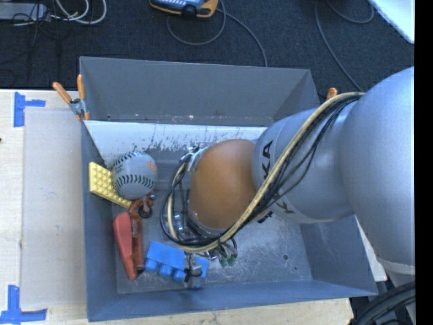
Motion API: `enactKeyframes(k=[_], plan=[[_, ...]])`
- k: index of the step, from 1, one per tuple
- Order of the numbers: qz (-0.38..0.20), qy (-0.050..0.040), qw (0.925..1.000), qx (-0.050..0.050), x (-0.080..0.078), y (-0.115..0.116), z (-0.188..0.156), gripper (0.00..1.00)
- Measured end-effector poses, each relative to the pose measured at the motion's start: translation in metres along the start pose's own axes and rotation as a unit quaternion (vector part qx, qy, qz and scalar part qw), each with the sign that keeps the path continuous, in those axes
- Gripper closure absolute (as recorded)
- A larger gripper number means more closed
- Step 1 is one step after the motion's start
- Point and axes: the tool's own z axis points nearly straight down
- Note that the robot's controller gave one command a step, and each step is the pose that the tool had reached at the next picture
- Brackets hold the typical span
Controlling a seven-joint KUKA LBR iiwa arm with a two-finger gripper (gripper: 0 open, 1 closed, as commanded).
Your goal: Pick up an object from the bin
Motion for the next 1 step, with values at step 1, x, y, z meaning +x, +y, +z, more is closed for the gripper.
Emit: enactKeyframes(k=[1], plan=[[-0.009, 0.0001, 1.0, 0.001, -0.0037, -0.0041, 0.0127, 0.0]])
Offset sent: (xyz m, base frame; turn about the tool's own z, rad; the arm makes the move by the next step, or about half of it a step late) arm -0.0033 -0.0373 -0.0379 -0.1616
